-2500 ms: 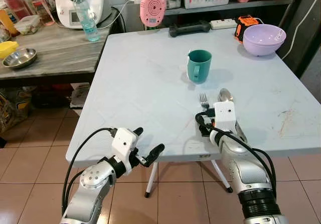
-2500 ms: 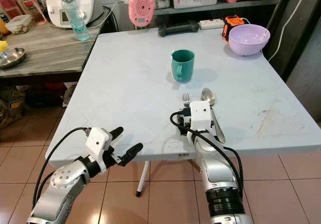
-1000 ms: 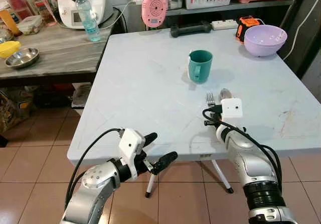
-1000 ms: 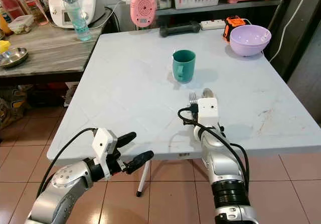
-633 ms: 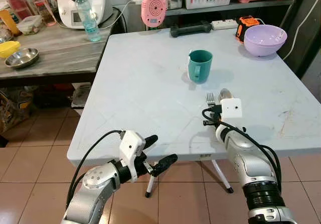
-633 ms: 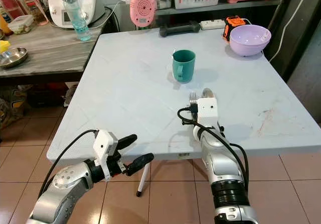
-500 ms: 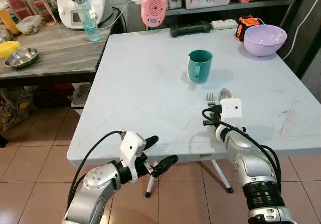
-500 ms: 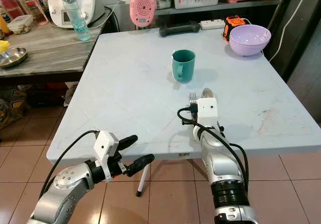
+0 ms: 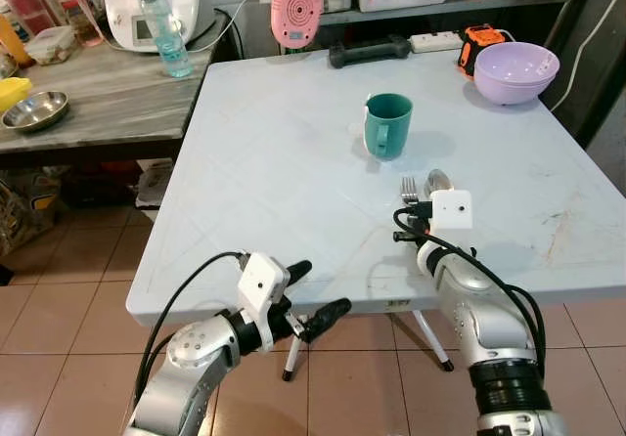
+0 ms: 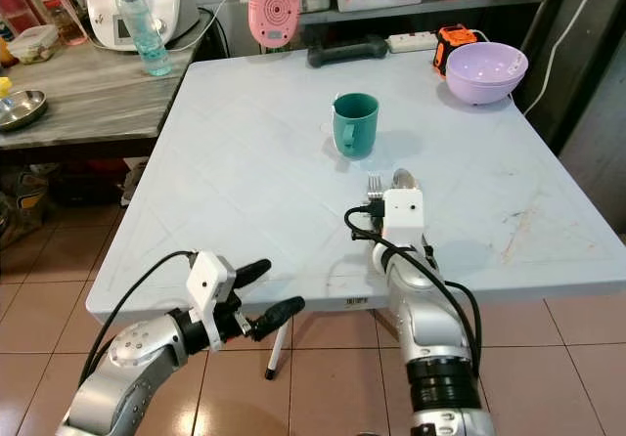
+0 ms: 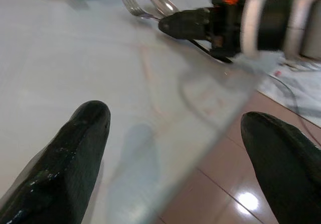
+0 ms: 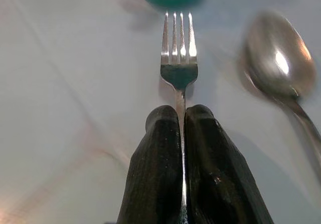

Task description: Setting the table

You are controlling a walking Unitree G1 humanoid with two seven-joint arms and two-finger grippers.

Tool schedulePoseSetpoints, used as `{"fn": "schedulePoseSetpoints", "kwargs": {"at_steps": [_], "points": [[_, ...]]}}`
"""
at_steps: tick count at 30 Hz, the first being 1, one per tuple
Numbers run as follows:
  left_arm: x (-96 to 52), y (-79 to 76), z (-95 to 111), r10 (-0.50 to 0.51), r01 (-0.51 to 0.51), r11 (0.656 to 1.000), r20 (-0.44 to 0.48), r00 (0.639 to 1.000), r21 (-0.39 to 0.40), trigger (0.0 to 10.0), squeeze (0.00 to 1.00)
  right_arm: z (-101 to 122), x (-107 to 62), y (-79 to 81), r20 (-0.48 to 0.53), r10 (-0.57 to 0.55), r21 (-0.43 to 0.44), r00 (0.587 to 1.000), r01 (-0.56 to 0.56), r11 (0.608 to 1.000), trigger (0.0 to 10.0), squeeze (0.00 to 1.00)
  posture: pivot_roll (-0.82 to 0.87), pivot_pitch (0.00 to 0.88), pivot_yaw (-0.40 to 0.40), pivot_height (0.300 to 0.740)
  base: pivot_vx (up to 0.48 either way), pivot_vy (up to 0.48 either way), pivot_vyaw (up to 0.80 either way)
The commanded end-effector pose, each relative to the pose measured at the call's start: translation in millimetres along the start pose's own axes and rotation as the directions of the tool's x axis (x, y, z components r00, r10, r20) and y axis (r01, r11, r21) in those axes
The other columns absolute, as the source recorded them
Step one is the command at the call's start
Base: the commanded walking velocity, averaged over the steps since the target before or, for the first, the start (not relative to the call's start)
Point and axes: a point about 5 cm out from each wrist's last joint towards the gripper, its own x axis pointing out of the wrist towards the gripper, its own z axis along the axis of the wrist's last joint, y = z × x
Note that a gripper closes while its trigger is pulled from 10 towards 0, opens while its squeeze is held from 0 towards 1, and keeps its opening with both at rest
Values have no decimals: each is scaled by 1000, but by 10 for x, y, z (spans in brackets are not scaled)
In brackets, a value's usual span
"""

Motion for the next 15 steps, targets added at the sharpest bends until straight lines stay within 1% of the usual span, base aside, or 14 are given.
{"fn": "schedulePoseSetpoints", "kwargs": {"at_steps": [1, 3, 6, 9, 11, 12, 13, 15], "points": [[-28, 55, 64, 43, -44, 999, 9, 999, 27, 10000, 0, 113, -49, 66, 52, 22, 4, 998, -23, 1000, 0, 0, -182, 66, 97, 740, 0, 0, 0], [-4, 136, 92, 91, -91, 995, 28, 995, 30, 10000, 0, 175, -122, 61, 92, 15, 16, 996, -17, 1000, 0, 0, -182, 64, 95, 740, 0, 0, 0], [6, 174, 96, 115, -116, 993, 36, 993, 32, 10000, 0, 188, -154, 60, 104, 12, 14, 995, -13, 1000, 0, 0, -182, 61, 94, 740, 0, 0, 0], [30, 320, 144, 235, -237, 971, 71, 969, 34, 10000, 0, 232, -277, 50, 151, 0, -3, 989, 1, 1000, 0, 0, -182, 57, 91, 740, 0, 0, 0], [27, 374, 164, 272, -276, 961, 80, 959, 32, 10000, 0, 247, -330, 36, 166, -8, -1, 986, 9, 1000, 0, 0, -184, 53, 91, 740, 0, 0, 0], [18, 448, 178, 324, -328, 944, 88, 942, 34, 10000, 0, 279, -402, 18, 203, -16, 8, 979, 15, 1000, 1333, 0, -184, 51, 90, 740, 0, 0, 0], [10, 493, 182, 354, -358, 933, 91, 931, 29, 10000, 0, 287, -450, -3, 222, -25, -2, 975, 26, 1000, 10000, 0, -184, 49, 88, 740, 0, 0, 0], [2, 537, 181, 382, -385, 923, 92, 920, 20, 10000, 0, 288, -498, -25, 238, -34, -16, 971, 39, 999, 10000, 0, -185, 48, 88, 740, 0, 0, 0]]}}
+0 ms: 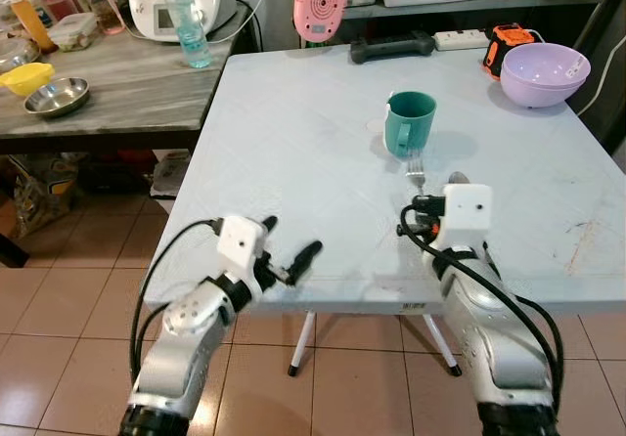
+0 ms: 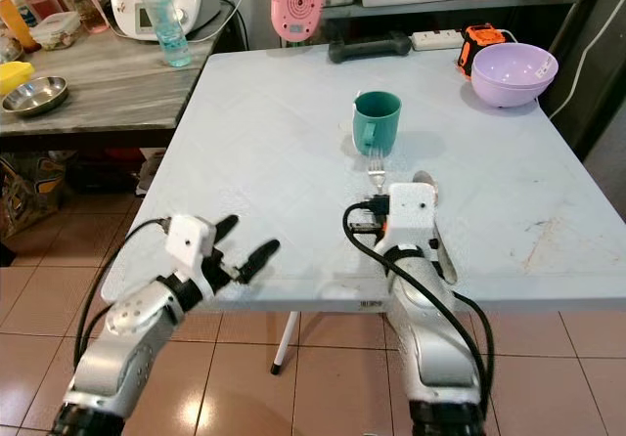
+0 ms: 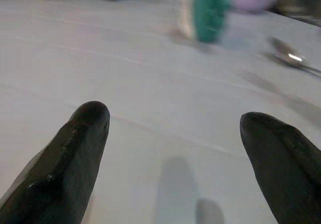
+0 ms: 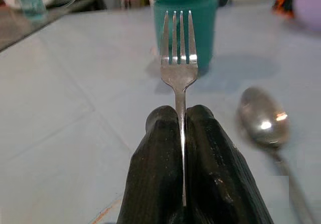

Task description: Setting the table

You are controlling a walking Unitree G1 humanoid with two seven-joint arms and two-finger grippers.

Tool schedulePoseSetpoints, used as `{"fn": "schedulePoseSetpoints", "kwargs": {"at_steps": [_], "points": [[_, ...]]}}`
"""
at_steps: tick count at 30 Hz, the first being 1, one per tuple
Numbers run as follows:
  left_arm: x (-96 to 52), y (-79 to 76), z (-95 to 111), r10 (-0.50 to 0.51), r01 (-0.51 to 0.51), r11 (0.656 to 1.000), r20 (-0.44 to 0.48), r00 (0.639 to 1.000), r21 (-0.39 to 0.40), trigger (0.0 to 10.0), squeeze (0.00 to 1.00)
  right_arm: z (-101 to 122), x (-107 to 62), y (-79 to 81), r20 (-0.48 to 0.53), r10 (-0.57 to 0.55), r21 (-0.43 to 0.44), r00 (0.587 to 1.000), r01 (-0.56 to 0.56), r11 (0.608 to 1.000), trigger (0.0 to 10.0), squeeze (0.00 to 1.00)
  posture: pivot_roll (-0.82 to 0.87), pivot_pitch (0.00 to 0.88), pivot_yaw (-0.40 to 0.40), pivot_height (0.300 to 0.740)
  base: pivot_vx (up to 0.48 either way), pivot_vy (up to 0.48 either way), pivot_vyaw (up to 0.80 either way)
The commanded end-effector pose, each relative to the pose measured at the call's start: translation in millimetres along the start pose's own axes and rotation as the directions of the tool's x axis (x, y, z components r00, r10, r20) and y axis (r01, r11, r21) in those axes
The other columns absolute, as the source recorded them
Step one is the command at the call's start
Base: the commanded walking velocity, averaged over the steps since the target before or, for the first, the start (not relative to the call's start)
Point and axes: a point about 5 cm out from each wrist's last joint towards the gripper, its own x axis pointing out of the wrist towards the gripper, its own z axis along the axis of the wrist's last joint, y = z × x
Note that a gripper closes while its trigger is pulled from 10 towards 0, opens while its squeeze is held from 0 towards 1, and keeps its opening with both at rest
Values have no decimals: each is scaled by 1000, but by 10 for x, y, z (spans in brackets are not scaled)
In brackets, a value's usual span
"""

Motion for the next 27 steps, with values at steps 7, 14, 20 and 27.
{"fn": "schedulePoseSetpoints", "kwargs": {"at_steps": [7, 14, 20, 27], "points": [[-1, 256, 4, 205, -206, 978, 28, 978, 35, 10000, 0, 17, -297, -305, 76, -115, -30, 990, 118, 993, 10000, 0, -185, 31, 88, 740, 0, 0, 0], [-53, 313, -61, 291, -292, 956, 32, 956, 42, 10000, 0, -20, -396, -513, 71, -179, -63, 981, 184, 981, 10000, 0, -188, 21, 91, 740, 0, 0, 0], [-129, 230, -159, 283, -283, 958, 23, 959, 53, 10000, 0, -4, -385, -486, 82, -162, -68, 983, 168, 983, 10000, 0, -181, 22, 89, 740, 0, 0, 0], [-372, 300, -272, 300, -297, 949, -15, 954, 106, 10000, 0, -54, -461, -463, 78, -148, -71, 986, 153, 986, 10000, 0, -167, 29, 78, 740, 0, 0, 0]]}}
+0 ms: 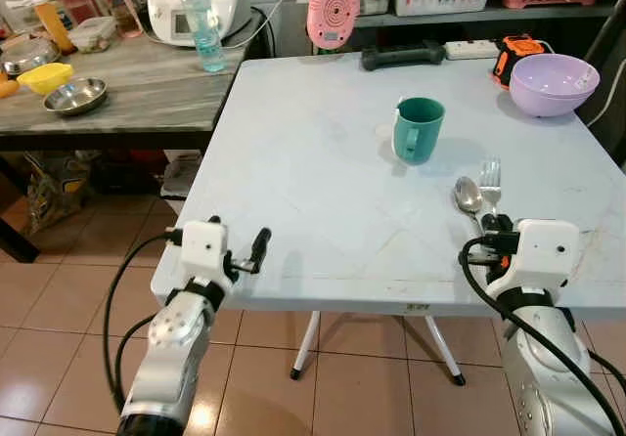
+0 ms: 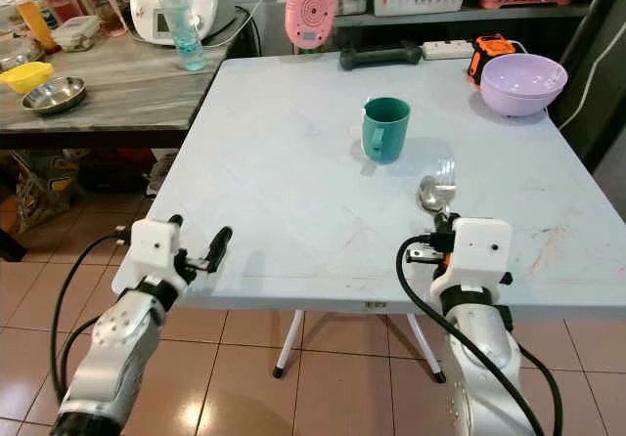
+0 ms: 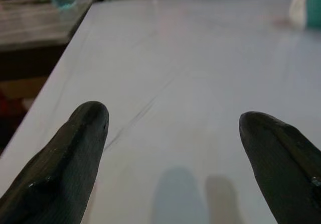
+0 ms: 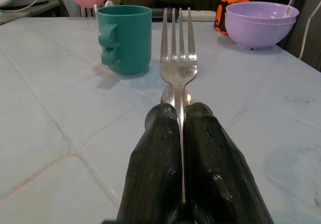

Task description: Setting the table

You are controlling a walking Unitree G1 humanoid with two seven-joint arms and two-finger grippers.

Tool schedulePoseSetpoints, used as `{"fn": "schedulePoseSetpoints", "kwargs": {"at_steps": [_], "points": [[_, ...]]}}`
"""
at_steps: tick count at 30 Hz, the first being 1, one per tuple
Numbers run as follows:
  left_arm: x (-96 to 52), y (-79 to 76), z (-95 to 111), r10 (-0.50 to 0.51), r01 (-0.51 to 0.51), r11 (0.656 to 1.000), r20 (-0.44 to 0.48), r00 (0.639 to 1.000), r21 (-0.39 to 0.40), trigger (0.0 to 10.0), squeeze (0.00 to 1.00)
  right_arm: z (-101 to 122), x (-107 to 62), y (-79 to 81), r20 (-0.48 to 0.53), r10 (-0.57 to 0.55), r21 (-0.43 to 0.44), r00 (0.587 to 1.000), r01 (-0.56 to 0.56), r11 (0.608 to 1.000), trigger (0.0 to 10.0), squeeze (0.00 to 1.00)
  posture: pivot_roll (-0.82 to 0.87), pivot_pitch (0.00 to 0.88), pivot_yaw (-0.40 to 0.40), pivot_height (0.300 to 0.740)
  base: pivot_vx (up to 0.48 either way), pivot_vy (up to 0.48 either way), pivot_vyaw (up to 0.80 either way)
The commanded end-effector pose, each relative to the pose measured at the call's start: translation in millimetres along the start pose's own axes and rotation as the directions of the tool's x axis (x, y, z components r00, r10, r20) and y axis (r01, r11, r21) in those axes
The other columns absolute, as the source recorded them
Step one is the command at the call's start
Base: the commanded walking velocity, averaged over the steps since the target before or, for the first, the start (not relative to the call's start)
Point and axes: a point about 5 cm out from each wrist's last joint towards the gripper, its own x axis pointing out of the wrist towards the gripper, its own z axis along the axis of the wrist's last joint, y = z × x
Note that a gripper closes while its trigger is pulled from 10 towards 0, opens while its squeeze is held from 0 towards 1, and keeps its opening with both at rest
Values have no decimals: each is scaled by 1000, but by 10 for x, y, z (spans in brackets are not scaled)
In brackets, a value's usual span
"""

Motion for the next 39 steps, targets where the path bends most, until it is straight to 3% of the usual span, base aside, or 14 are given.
{"fn": "schedulePoseSetpoints", "kwargs": {"at_steps": [1, 8, 13, 25, 33, 39], "points": [[-88, 91, -19, 2, -2, 999, -9, 1000, 38, 10000, 0, 30, -61, 13, 27, 15, 3, 1000, -15, 1000, 10000, 0, -164, 29, 76, 740, 0, 0, 0], [-273, 222, -102, 19, -15, 996, -47, 999, 84, 10000, 0, -89, -218, -57, -11, -1, -13, 1000, 1, 1000, 10000, 0, -162, 35, 75, 740, 0, 0, 0], [-315, 225, -156, 22, -17, 996, -68, 997, 83, 10000, 0, -108, -236, -70, -15, -9, -13, 1000, 9, 1000, 10000, 0, -163, 38, 77, 740, 0, 0, 0], [-299, 176, -263, 8, -4, 999, -82, 997, 50, 10000, 0, -54, -155, -35, 8, -4, -1, 1000, 4, 1000, 10000, 0, -167, 41, 85, 740, 0, 0, -264], [-162, 200, -157, -4, 7, 999, -59, 998, 47, 10000, 0, -46, -136, -2, 17, -7, 4, 1000, 7, 1000, 10000, 0, -169, 43, 101, 740, 0, 30, -141], [-138, 180, -130, -21, 24, 998, -52, 998, 55, 10000, 0, -53, -135, 16, 17, -10, 7, 1000, 9, 1000, 10000, 0, -168, 40, 105, 740, 0, 267, 0]]}}
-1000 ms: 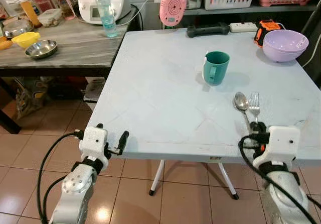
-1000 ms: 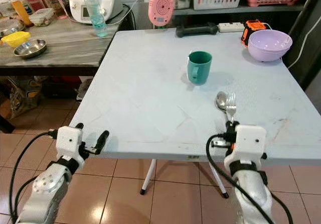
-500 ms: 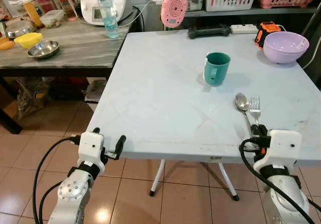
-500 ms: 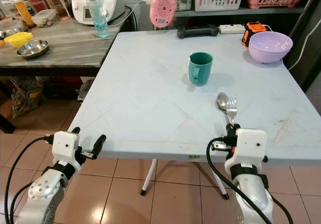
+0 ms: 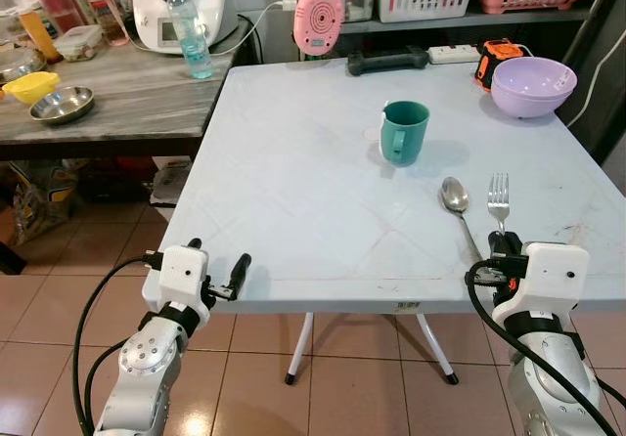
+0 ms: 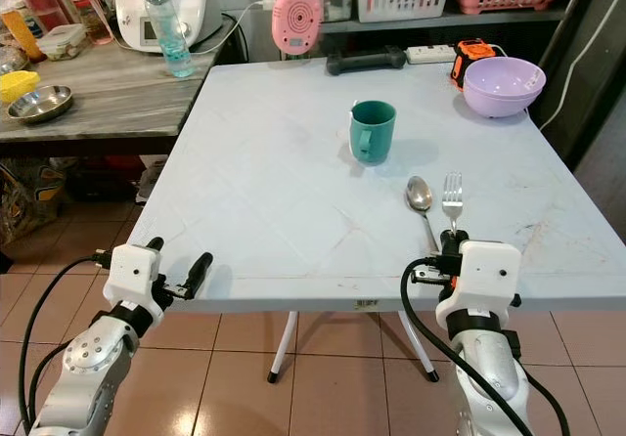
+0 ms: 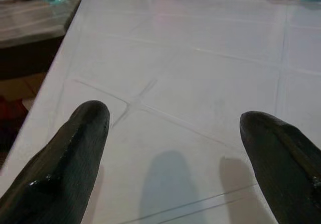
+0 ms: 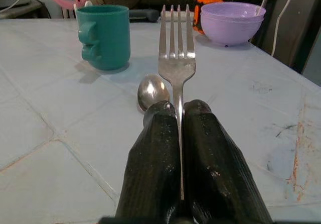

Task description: Setting the table

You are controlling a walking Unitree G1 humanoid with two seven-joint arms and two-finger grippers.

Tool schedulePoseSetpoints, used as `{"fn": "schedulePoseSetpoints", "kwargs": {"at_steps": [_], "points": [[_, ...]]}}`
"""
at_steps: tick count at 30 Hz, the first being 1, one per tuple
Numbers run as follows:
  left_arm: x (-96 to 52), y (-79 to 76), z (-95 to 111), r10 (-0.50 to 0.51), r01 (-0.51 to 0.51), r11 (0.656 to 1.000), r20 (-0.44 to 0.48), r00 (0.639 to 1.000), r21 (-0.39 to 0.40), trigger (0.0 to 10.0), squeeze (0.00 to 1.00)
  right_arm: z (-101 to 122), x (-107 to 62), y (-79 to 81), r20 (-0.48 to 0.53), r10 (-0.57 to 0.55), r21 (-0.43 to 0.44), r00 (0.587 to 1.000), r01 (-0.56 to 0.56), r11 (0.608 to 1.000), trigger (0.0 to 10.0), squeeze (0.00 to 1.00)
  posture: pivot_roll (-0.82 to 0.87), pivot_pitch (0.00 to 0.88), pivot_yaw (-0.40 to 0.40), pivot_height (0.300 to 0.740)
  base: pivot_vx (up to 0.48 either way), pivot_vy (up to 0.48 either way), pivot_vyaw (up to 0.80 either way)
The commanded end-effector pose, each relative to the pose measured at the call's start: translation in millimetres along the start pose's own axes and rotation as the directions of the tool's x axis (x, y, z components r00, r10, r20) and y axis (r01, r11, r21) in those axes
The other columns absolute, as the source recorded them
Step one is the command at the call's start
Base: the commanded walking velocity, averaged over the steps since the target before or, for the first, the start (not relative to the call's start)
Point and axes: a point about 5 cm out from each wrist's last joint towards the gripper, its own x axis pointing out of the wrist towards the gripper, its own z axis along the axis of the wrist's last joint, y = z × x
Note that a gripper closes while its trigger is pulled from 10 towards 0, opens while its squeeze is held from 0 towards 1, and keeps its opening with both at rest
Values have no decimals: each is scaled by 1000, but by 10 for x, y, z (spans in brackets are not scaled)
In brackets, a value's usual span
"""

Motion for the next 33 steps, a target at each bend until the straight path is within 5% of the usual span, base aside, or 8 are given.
{"fn": "schedulePoseSetpoints", "kwargs": {"at_steps": [1, 33], "points": [[-7, 39, -13, 5, -5, 1000, -17, 1000, 6, 10000, 0, 15, 7, 55, 13, 14, 7, 1000, -14, 1000, 10000, 0, -168, 40, 105, 740, 0, 292, 0], [10, -94, 117, -13, 13, 1000, 9, 1000, 1, 10000, 0, 21, 35, 105, 32, 46, -5, 998, -46, 999, 10000, 0, -161, 36, 99, 740, 0, 337, 0]]}}
